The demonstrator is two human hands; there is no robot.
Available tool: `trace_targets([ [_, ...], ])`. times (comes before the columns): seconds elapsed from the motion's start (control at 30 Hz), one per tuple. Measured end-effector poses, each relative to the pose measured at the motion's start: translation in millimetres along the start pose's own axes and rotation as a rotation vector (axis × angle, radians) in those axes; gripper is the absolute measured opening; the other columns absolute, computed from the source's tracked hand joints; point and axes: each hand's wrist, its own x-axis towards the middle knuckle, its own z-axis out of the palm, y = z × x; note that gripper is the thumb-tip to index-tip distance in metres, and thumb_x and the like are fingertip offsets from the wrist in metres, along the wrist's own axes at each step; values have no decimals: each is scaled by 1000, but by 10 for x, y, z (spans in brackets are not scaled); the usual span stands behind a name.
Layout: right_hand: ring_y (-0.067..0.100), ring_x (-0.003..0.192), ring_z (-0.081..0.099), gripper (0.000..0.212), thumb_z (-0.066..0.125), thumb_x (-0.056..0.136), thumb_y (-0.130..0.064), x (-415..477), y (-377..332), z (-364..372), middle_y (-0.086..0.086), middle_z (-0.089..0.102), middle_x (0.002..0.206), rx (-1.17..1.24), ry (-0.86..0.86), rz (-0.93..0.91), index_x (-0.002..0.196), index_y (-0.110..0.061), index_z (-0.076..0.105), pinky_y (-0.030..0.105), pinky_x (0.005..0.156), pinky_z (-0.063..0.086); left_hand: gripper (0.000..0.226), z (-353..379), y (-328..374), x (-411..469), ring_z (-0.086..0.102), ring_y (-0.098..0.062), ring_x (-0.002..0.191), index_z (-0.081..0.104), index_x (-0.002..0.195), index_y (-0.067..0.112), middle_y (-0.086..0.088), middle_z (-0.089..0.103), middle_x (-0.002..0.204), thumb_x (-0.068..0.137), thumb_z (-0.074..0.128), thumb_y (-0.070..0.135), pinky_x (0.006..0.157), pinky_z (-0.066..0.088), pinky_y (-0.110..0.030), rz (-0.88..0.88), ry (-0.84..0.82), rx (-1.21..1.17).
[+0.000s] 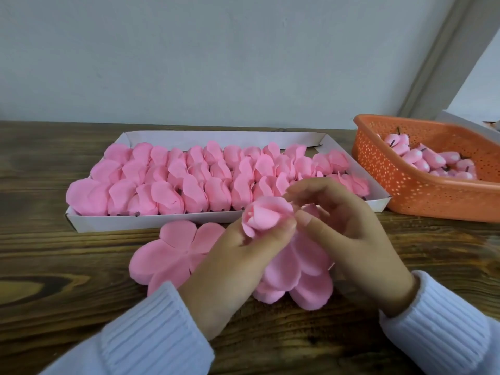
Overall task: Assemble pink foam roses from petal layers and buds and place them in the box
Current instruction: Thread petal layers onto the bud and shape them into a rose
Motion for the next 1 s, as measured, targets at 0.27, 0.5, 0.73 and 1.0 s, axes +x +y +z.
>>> trace_targets([
  [0.27,10,101,63,45,72,76,-26,12,32,-5,-6,69,106,110,-89,81,117,-21,55,22,82,50,42,8,17,16,60,-17,118,62,123,23,-1,68,120,84,62,37,107,39,-45,-40,-22,-55],
  [0.5,27,96,65,49,74,76,-10,11,34,-3,19,64,113,231,-154,127,120,-25,57,34,83,52,44,-3,16,2,60,-9,117,62,117,37,5,69,118,78,57,58,107,39,-41,-12,-91,80],
  [0.73,28,91,64,40,70,79,-10,13,8,16,26,65,104,371,-249,210,116,-21,58,39,84,52,32,31,184,-13,62,-8,113,64,118,26,2,68,119,87,66,22,92,48,-18,68,-245,118],
  [1.0,19,102,65,45,68,80,-4,-6,-41,29,5,67,109,111,-277,115,121,-13,52,24,88,49,30,60,113,2,62,-5,111,64,117,17,3,70,114,93,47,20,89,46,-13,133,-129,84],
])
